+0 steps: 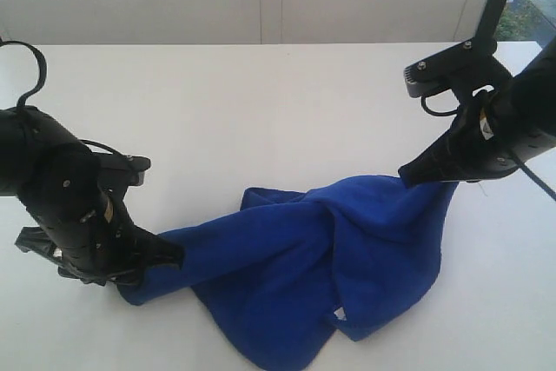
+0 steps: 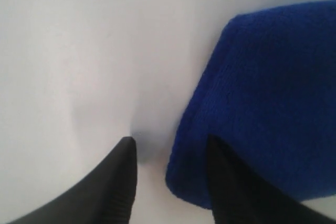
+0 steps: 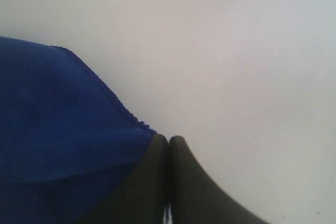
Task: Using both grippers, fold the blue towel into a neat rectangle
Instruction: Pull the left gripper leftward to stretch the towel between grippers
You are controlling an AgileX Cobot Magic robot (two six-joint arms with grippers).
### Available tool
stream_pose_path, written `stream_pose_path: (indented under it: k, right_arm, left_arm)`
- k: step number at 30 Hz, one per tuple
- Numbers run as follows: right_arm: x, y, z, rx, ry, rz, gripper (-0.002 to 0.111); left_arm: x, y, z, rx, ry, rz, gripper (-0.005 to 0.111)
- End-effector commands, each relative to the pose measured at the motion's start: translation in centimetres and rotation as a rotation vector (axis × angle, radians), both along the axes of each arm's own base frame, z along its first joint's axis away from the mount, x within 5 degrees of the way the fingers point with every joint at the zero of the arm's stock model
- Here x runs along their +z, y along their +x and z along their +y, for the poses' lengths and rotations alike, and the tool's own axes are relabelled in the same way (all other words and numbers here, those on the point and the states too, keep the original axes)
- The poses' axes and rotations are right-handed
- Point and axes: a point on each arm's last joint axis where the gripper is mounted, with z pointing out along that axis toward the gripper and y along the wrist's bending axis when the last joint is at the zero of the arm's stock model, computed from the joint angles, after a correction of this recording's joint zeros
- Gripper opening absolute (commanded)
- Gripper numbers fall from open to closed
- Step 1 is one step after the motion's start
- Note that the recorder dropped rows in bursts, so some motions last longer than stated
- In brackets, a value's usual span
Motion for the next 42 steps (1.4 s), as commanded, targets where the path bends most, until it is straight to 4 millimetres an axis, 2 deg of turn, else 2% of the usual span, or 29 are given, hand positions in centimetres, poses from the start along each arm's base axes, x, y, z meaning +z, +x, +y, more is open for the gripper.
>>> stream_pose_path:
  k: [1,3,5,15,23,31,36,42]
  right_arm:
    - [-0.2,-0.1,0.0,0.002,0.001,0.008,0.000]
    - [-0.2,-0.1,0.0,0.002,0.001,0.008,0.000]
    - [-0.2,-0.1,0.0,0.002,0.001,0.008,0.000]
    - [-0.2,-0.1,0.0,0.002,0.001,0.008,0.000]
    - [-0.2,-0.1,0.0,0.002,0.002,0.006,0.000]
    - [-0.2,-0.1,0.0,0.003,0.003,0.004,0.000]
    - [-0.2,-0.1,0.1,0.001,0.006,0.005,0.000]
    - [-0.2,-0.1,0.1,0.001,0.006,0.005,0.000]
  left_arm:
    - [-0.1,-0.2,0.1,0.005,0.011,0.009,0.038]
    - [-0.1,-0.2,0.1,0.005,0.011,0.009,0.029]
    - [-0.1,-0.2,0.1,0.005,0.011,0.009,0.027]
    - [-0.1,0.0,-0.1,0.002,-0.010,-0.013,0.027]
    - [-0.1,-0.1,0.0,0.004,-0.008,-0.009,0.022]
    - [-1.1,-1.0,0.7,0.005,0.016,0.026,0.020]
    - [-1.2,-1.0,0.5,-0.001,-0.006,0.004,0.000]
    - [-0.8,-0.8,0.4,-0.004,-0.030,-0.022,0.000]
